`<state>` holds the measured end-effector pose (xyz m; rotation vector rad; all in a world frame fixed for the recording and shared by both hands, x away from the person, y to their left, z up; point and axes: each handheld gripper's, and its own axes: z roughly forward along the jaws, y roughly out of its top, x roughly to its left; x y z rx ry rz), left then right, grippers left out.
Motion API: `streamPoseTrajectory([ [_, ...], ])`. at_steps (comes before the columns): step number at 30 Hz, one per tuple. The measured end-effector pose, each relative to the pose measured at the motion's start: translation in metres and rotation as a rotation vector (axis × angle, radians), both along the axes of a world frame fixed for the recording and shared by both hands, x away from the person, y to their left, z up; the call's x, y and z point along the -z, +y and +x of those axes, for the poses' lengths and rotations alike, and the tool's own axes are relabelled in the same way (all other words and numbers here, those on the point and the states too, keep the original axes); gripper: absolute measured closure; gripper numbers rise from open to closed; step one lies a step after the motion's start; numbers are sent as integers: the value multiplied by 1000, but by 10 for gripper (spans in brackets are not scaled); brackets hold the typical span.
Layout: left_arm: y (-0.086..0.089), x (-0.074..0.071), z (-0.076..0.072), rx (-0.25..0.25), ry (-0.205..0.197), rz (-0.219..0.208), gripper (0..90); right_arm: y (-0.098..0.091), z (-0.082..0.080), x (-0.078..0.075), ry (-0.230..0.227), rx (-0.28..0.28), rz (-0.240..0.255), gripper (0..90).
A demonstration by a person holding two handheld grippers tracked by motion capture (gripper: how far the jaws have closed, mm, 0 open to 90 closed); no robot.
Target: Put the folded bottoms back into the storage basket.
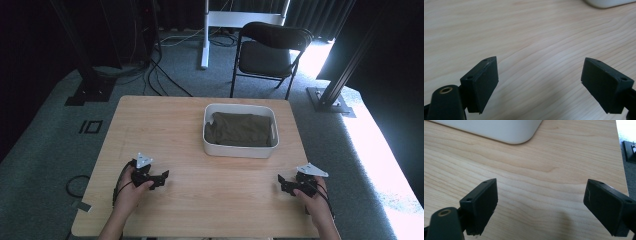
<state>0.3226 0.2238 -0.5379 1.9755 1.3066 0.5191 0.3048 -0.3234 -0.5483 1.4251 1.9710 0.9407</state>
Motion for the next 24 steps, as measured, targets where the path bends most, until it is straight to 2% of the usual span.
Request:
streamPoseTrajectory([
  [4, 10, 0, -3, -24, 4, 4, 159, -2, 0, 2, 1, 25, 2, 117],
  [9, 27, 2, -9, -105, 24, 11, 159, -4, 0, 4, 5, 49, -7, 117],
  [10, 27, 2, -9, -105, 24, 11, 159, -4, 0, 4, 5, 49, -7, 117],
  [11, 32, 3, -11, -136, 37, 8, 159, -4, 0, 5, 6, 59, -7, 117],
  [12, 32, 3, -11, -136, 37, 8, 159, -4, 0, 5, 6, 59, -7, 117],
  [13, 35, 4, -13, -162, 38, 15, 159, -4, 0, 6, 9, 71, -7, 117],
  [15, 36, 5, -14, -164, 35, 22, 159, -5, 1, 6, 10, 75, -4, 117],
  [19, 37, 6, -16, -196, 25, 7, 164, -4, 0, 9, 24, 85, -21, 117],
  [22, 37, 5, -16, -219, 24, 2, 174, -3, 0, 10, 26, 104, -11, 117],
  [23, 38, 5, -16, -266, 32, -17, 175, -2, 0, 11, 27, 110, -9, 117],
  [24, 39, 4, -16, -291, 38, -26, 175, -1, 0, 11, 30, 128, -8, 117],
])
